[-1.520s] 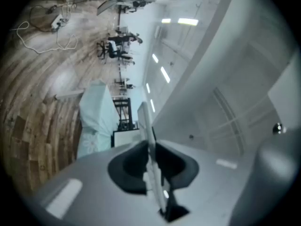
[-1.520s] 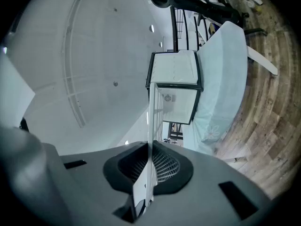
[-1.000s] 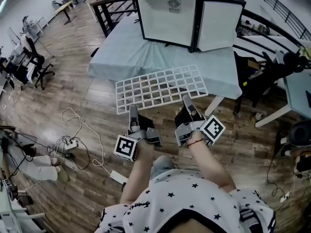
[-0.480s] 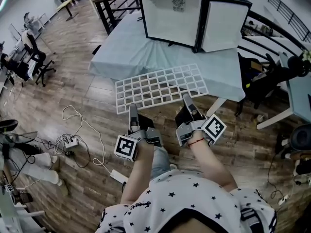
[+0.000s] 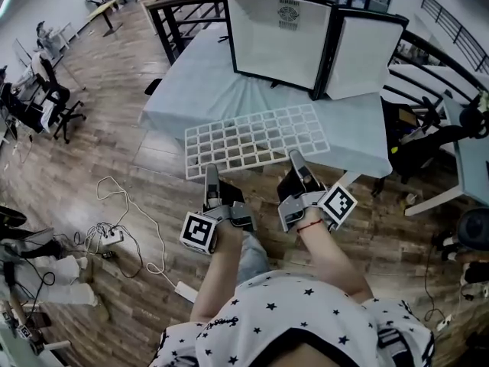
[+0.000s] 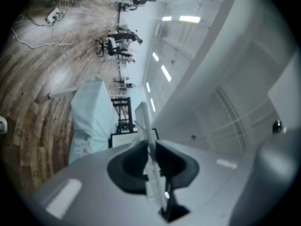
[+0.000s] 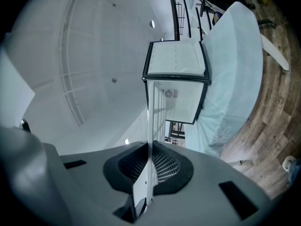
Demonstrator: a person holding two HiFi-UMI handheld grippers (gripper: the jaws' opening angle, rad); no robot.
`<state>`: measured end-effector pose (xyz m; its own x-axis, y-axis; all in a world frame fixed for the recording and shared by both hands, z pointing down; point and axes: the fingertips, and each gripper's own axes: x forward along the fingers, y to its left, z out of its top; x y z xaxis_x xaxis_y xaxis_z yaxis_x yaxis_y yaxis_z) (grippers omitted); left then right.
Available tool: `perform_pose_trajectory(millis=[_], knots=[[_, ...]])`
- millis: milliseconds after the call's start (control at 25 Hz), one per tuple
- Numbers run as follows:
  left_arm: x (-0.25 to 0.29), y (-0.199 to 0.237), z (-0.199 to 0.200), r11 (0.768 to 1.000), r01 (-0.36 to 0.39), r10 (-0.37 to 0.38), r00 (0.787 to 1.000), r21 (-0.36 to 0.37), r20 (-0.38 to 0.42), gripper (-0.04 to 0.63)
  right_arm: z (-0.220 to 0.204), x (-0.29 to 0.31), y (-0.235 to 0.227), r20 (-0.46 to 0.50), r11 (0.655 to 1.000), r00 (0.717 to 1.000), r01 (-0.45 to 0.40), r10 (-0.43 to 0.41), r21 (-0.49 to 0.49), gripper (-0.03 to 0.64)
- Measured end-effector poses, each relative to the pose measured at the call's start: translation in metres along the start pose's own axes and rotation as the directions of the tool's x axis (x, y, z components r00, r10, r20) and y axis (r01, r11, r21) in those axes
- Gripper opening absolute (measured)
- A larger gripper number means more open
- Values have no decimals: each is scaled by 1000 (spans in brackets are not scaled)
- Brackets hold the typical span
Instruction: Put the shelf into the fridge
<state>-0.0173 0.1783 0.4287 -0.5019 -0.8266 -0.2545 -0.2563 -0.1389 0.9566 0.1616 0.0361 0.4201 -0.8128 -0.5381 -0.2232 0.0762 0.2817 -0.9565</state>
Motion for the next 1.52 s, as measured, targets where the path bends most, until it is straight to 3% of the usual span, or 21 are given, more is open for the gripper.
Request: perform_pose_trajectory(millis=[360,880,1520], knots=[[84,22,14,1000,4,-4,999,1,-31,51,14,74,-21,32,1000,999,14,-14,1,25],[204,49,26,999,11,-16,991,-37,-136,51,38,166,-40,125,998,991,41,-36,-37,25],[325,86,8,996,12,-40,947,-91,-318,51,74,235,-68,295,995,954,78,-54,-70,25]])
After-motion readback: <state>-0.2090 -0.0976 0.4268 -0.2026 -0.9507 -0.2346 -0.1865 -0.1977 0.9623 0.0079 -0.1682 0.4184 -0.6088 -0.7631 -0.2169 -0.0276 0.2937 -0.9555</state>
